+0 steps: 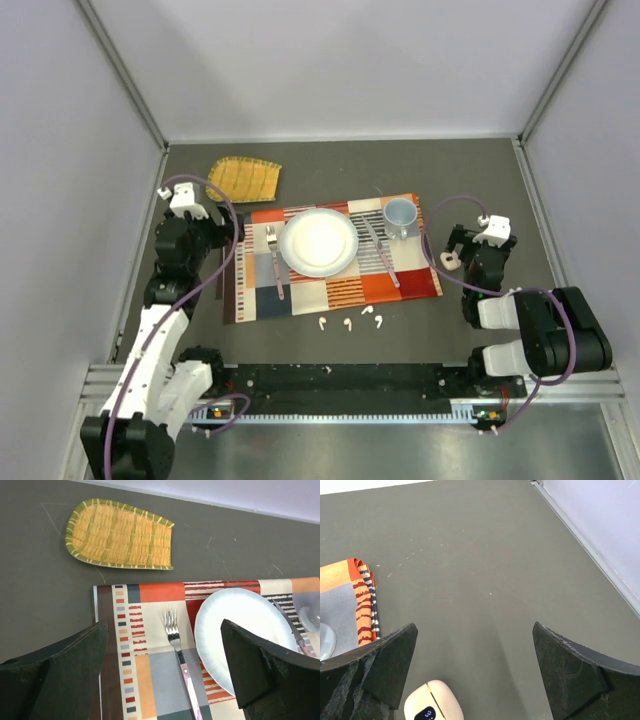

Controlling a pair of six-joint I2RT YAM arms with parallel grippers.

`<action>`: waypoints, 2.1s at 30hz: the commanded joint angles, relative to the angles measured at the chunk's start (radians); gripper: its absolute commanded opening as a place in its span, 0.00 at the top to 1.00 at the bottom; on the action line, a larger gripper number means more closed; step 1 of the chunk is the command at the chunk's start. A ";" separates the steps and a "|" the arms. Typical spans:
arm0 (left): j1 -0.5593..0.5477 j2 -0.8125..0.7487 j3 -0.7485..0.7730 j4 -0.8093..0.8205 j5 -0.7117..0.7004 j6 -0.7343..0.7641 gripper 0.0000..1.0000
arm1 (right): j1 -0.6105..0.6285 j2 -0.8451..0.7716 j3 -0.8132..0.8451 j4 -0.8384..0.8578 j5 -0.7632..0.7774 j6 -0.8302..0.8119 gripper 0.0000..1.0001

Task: Insert the wireless bluetooth earbuds into the charging case
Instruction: Pick up the charging case from the center of the board.

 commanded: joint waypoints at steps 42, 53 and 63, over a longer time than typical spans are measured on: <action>0.000 -0.345 0.009 -0.404 -0.066 -0.019 0.02 | 0.069 -0.360 0.440 -1.390 -0.181 0.292 0.25; 0.000 -0.339 0.004 -0.403 -0.077 -0.013 0.02 | 0.069 -0.205 0.465 -1.352 -0.180 0.184 0.25; -0.001 -0.328 0.006 -0.403 -0.108 -0.010 0.02 | 0.069 -0.128 0.474 -1.302 -0.131 0.169 0.30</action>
